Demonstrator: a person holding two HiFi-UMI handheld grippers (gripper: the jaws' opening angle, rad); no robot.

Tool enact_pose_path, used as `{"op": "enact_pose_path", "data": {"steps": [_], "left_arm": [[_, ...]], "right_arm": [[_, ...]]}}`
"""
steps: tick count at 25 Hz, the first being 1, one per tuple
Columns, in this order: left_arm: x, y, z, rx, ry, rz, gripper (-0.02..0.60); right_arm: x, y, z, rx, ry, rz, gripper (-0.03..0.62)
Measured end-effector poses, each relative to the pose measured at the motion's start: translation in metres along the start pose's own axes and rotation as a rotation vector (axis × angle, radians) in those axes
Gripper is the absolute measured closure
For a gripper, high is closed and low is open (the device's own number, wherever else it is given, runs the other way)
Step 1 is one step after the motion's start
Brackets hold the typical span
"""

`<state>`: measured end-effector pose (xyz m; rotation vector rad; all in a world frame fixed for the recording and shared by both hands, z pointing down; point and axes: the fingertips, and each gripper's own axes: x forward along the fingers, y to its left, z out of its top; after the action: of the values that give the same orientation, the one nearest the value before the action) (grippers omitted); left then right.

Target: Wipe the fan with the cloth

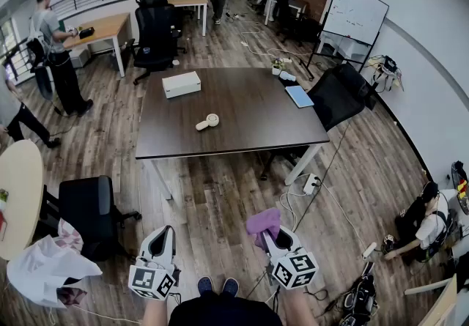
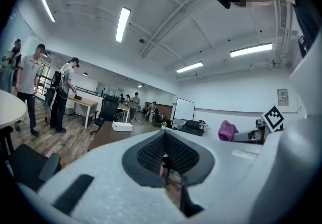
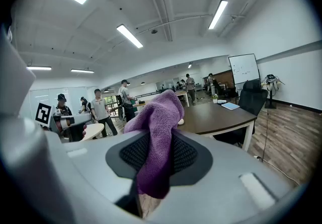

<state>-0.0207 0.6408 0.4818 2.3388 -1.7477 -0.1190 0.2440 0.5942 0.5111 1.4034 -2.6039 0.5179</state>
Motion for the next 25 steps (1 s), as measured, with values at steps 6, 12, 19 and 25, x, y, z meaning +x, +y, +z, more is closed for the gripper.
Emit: {"op": "enact_pose_path", "data": {"steps": [6,12,19,25], "left_arm": [[-0.006,0.009,0.000,-0.004,0.000,-0.002,0.586],[-0.013,0.018,0.002,-0.003,0.000,-0.020,0.586],[-0.010,0.022,0.003,0.004,-0.003,-0.067,0.586],[-0.001,0.027,0.001,0.004,0.008,-0.079,0.586]], "right_arm": [[0.002,0.005,0.000,-0.010,-0.003,-0.012,0.477],[0.001,0.013,0.003,-0.018,-0.019,-0.043,0.477],[-0.001,0.021,0.004,-0.007,-0.044,-0.067,0.476],[0.010,0.022,0.002,-0.010,-0.036,-0.066,0.476]]}}
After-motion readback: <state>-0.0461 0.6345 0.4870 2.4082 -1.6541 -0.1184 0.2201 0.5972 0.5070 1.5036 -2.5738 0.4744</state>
